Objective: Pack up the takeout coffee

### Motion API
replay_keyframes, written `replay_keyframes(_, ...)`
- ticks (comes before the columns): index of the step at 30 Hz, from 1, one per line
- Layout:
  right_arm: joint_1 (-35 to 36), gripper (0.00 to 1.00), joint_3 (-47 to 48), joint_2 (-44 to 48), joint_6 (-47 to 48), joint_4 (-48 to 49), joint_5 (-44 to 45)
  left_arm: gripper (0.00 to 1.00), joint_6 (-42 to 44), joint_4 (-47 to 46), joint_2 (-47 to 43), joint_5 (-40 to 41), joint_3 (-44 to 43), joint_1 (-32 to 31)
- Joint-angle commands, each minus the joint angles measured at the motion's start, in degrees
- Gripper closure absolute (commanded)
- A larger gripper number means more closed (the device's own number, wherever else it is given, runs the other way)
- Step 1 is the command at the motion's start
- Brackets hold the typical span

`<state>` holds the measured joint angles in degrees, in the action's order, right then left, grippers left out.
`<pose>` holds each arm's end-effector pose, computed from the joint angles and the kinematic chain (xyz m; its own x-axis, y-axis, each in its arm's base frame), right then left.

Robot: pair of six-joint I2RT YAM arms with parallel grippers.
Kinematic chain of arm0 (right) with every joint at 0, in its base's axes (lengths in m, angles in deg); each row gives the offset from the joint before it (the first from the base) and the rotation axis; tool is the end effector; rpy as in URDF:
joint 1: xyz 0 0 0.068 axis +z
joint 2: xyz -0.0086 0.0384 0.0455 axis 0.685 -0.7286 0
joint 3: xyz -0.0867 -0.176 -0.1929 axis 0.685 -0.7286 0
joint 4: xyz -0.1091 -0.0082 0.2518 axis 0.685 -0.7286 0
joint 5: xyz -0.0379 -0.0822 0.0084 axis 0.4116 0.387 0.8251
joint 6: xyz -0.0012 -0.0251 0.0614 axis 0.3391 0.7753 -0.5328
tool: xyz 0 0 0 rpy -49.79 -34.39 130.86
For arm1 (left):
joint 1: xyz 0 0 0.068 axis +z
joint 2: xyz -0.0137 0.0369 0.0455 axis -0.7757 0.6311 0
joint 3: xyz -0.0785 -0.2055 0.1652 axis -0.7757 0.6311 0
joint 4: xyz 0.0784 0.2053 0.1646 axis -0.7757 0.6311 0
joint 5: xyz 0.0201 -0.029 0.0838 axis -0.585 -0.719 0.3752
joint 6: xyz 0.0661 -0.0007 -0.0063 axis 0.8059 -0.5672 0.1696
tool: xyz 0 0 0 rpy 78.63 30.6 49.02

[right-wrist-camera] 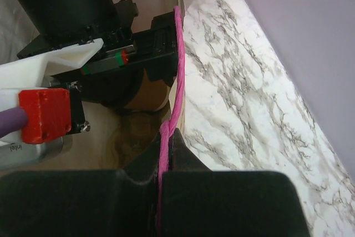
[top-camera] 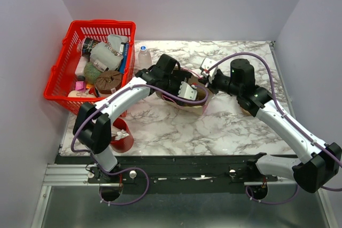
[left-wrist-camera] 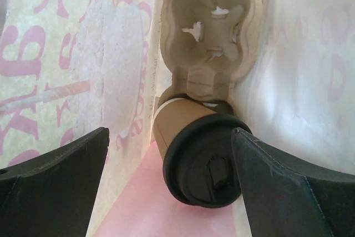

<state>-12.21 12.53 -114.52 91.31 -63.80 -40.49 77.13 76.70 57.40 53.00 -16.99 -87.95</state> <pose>0.2476 0.1708 0.3492 0.1339 -0.4696 -0.8727 -0.8139 0.4503 -0.3671 0.2981 -0.2547 0.2770 0.4960 0.6685 -0.5541 0.8453 -0.2258 0.4843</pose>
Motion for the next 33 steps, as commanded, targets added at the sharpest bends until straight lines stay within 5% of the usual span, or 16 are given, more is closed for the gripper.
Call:
replay_keyframes(1, 0.3, 0.99, -1.1, 0.1, 0.9, -4.0, -2.1, 0.01, -0.8, 0.2, -1.9, -5.3, 0.9, 0.7)
replay_keyframes(10, 0.3, 0.99, -0.9, -0.1, 2.0, -4.0, -2.6, 0.01, 0.8, 1.5, -2.5, -7.1, 1.0, 1.7)
replay_keyframes(18, 0.3, 0.99, 0.8, -1.8, 0.6, -3.9, -0.3, 0.01, -2.3, 4.0, -2.2, -17.2, -2.4, 2.5)
replay_keyframes(33, 0.3, 0.99, 2.5, -4.1, 0.5, -3.6, 4.5, 0.02, -8.8, -0.4, -4.4, -18.6, -3.0, 3.2)
